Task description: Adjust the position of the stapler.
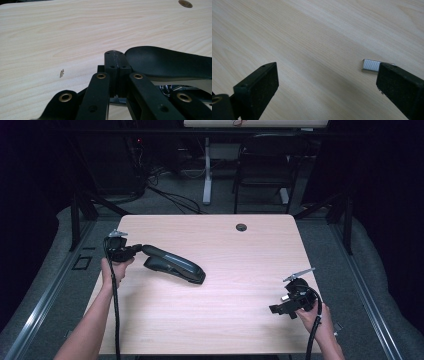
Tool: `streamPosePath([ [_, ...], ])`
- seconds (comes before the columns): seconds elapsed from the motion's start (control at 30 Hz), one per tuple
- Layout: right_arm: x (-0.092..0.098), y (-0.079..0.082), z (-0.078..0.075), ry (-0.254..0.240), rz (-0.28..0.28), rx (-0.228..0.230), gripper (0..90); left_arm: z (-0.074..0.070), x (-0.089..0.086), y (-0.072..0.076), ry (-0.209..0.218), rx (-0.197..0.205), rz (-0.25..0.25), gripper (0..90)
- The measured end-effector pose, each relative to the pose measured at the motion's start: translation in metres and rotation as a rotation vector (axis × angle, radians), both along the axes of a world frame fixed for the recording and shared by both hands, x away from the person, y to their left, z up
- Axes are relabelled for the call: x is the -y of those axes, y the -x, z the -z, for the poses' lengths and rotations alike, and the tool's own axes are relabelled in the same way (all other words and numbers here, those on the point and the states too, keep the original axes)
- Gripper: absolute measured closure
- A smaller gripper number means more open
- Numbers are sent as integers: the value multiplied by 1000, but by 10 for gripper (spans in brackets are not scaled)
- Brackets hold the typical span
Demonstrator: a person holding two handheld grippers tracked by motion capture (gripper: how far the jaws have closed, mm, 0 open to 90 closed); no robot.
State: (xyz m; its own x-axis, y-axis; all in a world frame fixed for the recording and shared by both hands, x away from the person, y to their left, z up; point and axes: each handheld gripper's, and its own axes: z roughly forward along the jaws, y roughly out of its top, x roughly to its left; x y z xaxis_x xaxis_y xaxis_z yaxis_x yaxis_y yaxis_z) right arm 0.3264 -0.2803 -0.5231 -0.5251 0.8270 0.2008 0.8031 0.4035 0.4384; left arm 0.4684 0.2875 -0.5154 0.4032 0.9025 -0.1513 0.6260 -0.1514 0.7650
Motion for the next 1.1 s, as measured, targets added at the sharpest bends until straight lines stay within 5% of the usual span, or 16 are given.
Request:
streamPosePath([
  [0.17, 0, 0, 0, 8, -3, 0, 39, -2, 1, 1, 7, 5, 56, 900],
  [1.1, -2, 0, 0, 9, -17, -2, 39, -7, 22, 3, 2, 16, 146, 900],
])
